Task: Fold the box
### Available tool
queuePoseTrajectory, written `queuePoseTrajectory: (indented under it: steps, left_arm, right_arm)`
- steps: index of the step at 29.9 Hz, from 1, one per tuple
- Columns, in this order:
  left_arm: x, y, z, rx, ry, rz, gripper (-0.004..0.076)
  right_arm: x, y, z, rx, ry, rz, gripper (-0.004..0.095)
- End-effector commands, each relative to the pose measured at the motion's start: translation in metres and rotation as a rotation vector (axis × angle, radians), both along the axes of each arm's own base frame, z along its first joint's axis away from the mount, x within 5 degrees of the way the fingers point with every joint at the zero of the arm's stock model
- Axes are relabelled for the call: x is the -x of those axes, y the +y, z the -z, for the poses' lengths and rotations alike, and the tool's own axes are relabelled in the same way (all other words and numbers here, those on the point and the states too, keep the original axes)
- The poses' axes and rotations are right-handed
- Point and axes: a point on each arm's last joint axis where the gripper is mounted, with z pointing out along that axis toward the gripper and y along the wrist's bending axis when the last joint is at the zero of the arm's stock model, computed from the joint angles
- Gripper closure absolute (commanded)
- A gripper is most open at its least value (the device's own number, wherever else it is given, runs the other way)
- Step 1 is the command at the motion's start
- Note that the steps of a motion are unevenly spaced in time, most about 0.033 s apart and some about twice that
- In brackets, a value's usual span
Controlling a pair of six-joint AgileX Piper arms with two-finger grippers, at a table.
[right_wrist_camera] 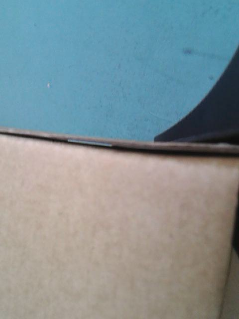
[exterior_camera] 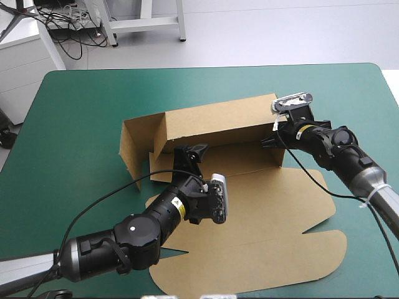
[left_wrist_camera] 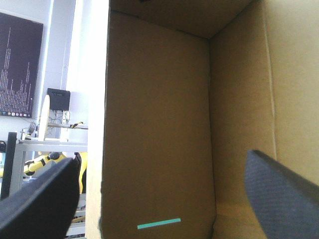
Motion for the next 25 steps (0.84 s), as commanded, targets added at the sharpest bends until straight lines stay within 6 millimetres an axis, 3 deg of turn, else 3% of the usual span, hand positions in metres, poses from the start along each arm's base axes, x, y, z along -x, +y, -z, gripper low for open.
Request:
queuePoseTrajectory:
  steps: [1, 4, 6, 9, 12, 18, 21, 25]
  left_arm:
    - [0.015, 0.002, -0.025, 0.051, -0.066, 0.012, 0.0141]
    - [0.022, 0.002, -0.035, 0.071, -0.075, 0.0, 0.0412]
    - [0.025, 0.0, -0.049, 0.089, -0.091, -0.003, 0.071]
    - [0.028, -0.004, -0.07, 0.084, -0.072, 0.061, 0.0707]
    - [0.028, -0.008, -0.093, 0.102, 0.055, 0.085, 0.0707]
    - [0.012, -0.006, -0.132, 0.143, 0.3, 0.07, 0.0708]
    - [-0.002, 0.006, -0.155, 0.208, 0.37, 0.053, 0.0708]
    - [-0.025, 0.04, -0.177, 0.291, 0.46, -0.088, 0.0708]
  right_arm:
    - [0.0, -0.004, -0.027, -0.031, -0.129, 0.029, 0.0928]
    - [0.0, -0.004, -0.026, -0.032, -0.125, 0.03, 0.0928]
    - [0.0, -0.004, -0.026, -0.036, -0.124, 0.031, 0.0927]
    - [0.0, -0.003, -0.025, -0.044, -0.109, 0.035, 0.0927]
    - [0.001, -0.004, -0.025, -0.044, -0.099, 0.037, 0.0928]
    - [0.002, -0.004, -0.024, -0.046, -0.082, 0.04, 0.0928]
    - [0.002, -0.004, -0.023, -0.044, -0.078, 0.04, 0.0928]
    - [0.002, -0.004, -0.023, -0.044, -0.078, 0.04, 0.0928]
